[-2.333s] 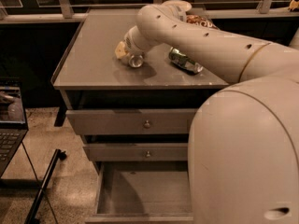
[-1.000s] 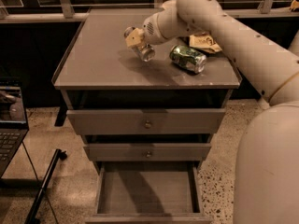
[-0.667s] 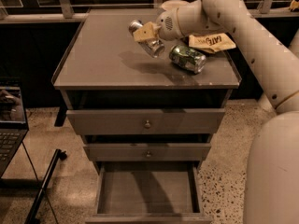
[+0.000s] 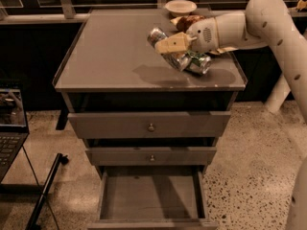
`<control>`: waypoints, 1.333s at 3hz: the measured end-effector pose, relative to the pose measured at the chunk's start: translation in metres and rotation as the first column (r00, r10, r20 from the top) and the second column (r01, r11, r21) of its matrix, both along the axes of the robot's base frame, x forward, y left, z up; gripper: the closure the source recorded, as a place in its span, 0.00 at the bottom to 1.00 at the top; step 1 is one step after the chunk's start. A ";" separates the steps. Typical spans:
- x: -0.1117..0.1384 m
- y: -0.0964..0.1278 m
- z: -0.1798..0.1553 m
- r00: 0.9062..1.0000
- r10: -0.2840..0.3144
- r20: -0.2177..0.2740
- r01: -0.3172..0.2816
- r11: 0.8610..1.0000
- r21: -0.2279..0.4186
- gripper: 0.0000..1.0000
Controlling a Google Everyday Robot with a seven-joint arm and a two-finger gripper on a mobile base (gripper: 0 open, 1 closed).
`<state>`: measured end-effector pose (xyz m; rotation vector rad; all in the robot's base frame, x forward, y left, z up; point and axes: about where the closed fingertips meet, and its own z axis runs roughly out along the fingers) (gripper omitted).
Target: Place redbull can into bottom drawer
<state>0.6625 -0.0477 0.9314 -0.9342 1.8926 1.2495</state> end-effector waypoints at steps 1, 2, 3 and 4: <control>-0.034 -0.023 -0.009 0.995 -0.032 -0.091 0.033 0.999 0.005 1.00; -0.060 -0.032 -0.020 0.979 -0.069 -0.192 0.073 0.997 0.013 1.00; -0.083 -0.039 -0.029 0.962 -0.120 -0.247 0.133 0.991 0.036 1.00; -0.085 -0.037 -0.036 0.959 -0.118 -0.258 0.130 0.991 0.030 1.00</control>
Offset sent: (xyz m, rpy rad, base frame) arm -0.0922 -0.0506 -0.0341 0.0360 0.3173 -0.1332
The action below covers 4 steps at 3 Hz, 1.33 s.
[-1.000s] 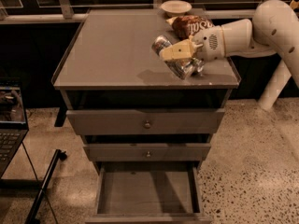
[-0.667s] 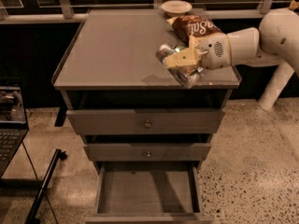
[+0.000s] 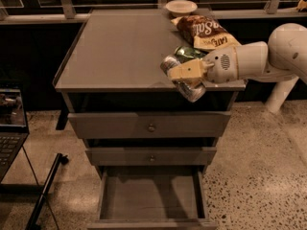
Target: Place redbull can into bottom drawer
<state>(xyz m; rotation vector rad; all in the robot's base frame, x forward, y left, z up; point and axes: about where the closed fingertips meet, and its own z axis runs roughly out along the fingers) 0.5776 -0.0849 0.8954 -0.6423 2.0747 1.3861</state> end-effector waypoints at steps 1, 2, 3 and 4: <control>0.001 0.004 -0.002 1.000 0.022 -0.011 -0.022 1.000 0.002 1.00; -0.023 0.018 -0.019 0.992 0.119 -0.039 -0.117 0.992 0.045 1.00; -0.053 0.026 -0.037 0.990 0.141 -0.020 -0.138 0.984 0.113 1.00; -0.076 0.022 -0.066 0.997 0.071 -0.012 -0.069 0.988 0.141 1.00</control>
Offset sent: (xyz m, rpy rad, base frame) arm -0.0580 0.0316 -0.0427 0.0976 0.0807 0.2497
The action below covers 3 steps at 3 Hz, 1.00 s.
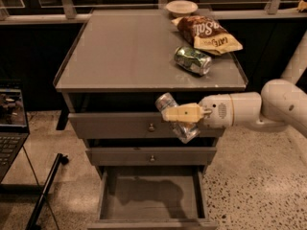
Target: Place redbull can into bottom drawer
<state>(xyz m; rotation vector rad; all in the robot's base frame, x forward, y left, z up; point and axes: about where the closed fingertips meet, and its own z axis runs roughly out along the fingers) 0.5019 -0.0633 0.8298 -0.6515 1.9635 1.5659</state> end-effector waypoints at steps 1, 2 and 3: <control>-0.019 -0.014 -0.045 0.988 -0.153 -0.013 0.153 0.988 0.010 1.00; -0.012 -0.031 -0.096 0.949 -0.309 -0.054 0.310 0.951 0.003 1.00; 0.006 -0.040 -0.102 0.922 -0.384 -0.042 0.384 0.923 -0.020 1.00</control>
Offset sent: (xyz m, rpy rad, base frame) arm 0.0266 -0.0832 -0.1691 -0.0183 0.0860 -0.6705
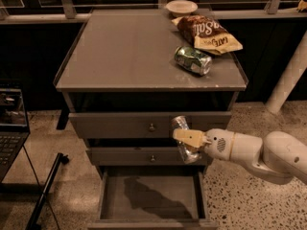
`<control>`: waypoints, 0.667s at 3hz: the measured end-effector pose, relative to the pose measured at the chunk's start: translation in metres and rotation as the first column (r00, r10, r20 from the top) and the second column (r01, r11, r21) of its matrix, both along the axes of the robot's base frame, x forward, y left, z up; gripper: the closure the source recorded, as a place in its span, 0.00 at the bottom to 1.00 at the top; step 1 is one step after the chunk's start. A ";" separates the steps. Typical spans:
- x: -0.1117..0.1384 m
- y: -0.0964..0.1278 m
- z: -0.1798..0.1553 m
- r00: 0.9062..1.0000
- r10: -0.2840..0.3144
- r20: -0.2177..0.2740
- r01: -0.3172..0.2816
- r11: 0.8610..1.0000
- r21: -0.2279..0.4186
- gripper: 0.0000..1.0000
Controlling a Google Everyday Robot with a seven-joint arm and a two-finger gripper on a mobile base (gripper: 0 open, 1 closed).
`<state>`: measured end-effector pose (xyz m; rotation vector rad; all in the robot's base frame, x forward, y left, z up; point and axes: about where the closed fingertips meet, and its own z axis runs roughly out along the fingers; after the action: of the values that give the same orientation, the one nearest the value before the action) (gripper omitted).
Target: Place redbull can into bottom drawer
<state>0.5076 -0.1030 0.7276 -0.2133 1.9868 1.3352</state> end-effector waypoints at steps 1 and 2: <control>0.000 0.000 0.000 1.000 0.000 0.000 0.000 1.000 0.000 1.00; -0.003 0.002 -0.018 1.000 -0.018 -0.004 0.018 0.999 0.028 1.00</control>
Offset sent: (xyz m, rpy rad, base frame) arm -0.0063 -0.0001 -0.0470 0.0699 0.0093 -0.0541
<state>0.5051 -0.1010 0.7094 -0.1800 1.9670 1.3520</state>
